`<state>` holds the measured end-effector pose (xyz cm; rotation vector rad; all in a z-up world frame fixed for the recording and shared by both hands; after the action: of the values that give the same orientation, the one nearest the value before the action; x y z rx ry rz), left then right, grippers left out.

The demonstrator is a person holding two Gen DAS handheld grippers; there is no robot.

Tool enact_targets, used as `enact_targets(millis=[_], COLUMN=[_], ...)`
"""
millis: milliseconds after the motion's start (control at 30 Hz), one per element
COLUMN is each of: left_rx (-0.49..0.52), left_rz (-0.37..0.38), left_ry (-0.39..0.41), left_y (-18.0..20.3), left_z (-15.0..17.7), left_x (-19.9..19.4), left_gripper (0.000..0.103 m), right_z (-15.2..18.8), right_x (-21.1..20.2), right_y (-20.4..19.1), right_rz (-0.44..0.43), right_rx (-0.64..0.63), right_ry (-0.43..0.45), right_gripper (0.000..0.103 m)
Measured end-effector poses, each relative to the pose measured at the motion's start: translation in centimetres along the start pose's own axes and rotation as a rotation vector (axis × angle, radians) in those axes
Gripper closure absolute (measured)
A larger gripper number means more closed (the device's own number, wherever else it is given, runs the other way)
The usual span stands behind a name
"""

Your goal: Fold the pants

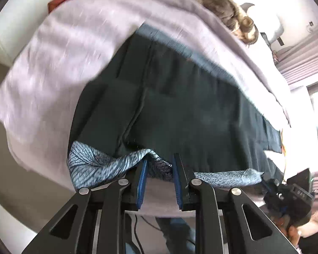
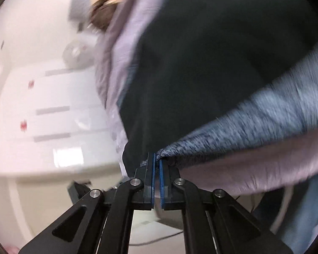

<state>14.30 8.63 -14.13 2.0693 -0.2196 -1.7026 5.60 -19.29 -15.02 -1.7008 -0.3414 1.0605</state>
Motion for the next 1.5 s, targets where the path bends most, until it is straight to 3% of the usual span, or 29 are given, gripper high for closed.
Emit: enact_targets(millis=[267,367,500,533,600,667,700,767,800,833,933,1000,1033,1067,1100,1200,1233,1267,1300,1367,1500], left_rx=[0.059,0.124,0.156,0.137,0.086,0.073,0.106,0.167,0.193,0.213,0.257,0.263,0.279,0.287,0.297,0.361,0.381,0.394,0.404,0.416,0.446], left_rz=[-0.043,-0.111,-0.225,-0.273,-0.291,-0.277,-0.305,-0.344,-0.356,-0.357,-0.398,-0.459,-0.479,-0.468,-0.444,-0.449,-0.446,-0.44,-0.425,-0.376,-0.199], left_ry=[0.19,0.276,0.284,0.264,0.241,0.245,0.245,0.233,0.226,0.228,0.169,0.168,0.168,0.157,0.145,0.128,0.118,0.106,0.089,0.049,-0.048], left_y=[6.0,7.9,8.6,8.1,6.9,6.1,6.0,6.2,6.4,6.8,7.4,7.6,8.1,8.6,9.3,11.4,12.3,13.4,14.7,17.4,24.2], left_z=[-10.1,-15.0,-19.0,-19.7,-20.0,-19.5,-18.8,-17.3,-16.4,-15.5,-13.8,-13.4,-13.1,-12.8,-12.3,-10.0,-8.8,-7.9,-6.6,-4.1,1.4], left_x=[1.6,4.6,9.6,10.7,11.0,9.6,8.8,8.5,8.6,8.7,11.9,13.1,13.0,12.7,12.2,10.5,10.2,9.9,9.8,9.8,11.5], left_gripper=[0.078,0.078,0.078,0.078,0.078,0.078,0.078,0.056,0.033,0.03,0.03,0.03,0.03,0.03,0.03,0.03,0.03,0.03,0.03,0.03,0.03], right_z=[-12.5,-16.6,-21.9,-22.8,-23.7,-24.0,-23.8,-23.2,-22.4,-21.9,-19.4,-19.0,-19.2,-19.9,-21.0,-22.7,-22.9,-22.8,-22.7,-22.5,-20.1], right_x=[3.2,5.4,9.8,10.9,12.5,12.3,11.8,10.9,10.1,10.0,10.6,12.2,12.4,12.1,10.5,4.9,2.1,-0.2,-3.6,-6.9,-15.8], right_y=[-5.3,-5.4,-2.3,-1.7,-0.1,-0.6,-1.5,-3.8,-5.3,-6.0,-6.5,-3.6,-2.5,-1.7,-1.3,-1.6,-1.6,-1.4,-0.8,0.6,6.4], right_rz=[0.027,0.05,0.103,0.123,0.155,0.161,0.166,0.168,0.168,0.162,0.2,0.338,0.374,0.385,0.368,0.322,0.325,0.328,0.327,0.319,0.361], right_rx=[-0.245,-0.29,-0.287,-0.274,-0.261,-0.264,-0.288,-0.362,-0.431,-0.483,-0.564,-0.587,-0.583,-0.554,-0.494,-0.462,-0.472,-0.475,-0.46,-0.413,-0.245], right_ry=[-0.148,-0.196,-0.26,-0.269,-0.294,-0.282,-0.287,-0.295,-0.294,-0.304,-0.367,-0.411,-0.408,-0.391,-0.332,-0.216,-0.188,-0.174,-0.146,-0.123,-0.064], right_gripper=[0.099,0.099,0.097,0.097,0.097,0.093,0.072,0.042,0.042,0.042,0.044,0.047,0.056,0.075,0.078,0.072,0.067,0.053,0.047,0.047,0.047])
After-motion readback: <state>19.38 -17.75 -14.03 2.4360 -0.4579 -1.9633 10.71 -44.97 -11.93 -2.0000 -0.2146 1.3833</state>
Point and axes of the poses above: each gripper's, at about its wrist camera, not at the fingertips, and x roughly the way its jaws point, y to its right, z to its underside, the point moved 6 cm from there along x, roughly the way its jaws point, and after that the axes turned 10 degrees about -x, right-handed, at the moved point
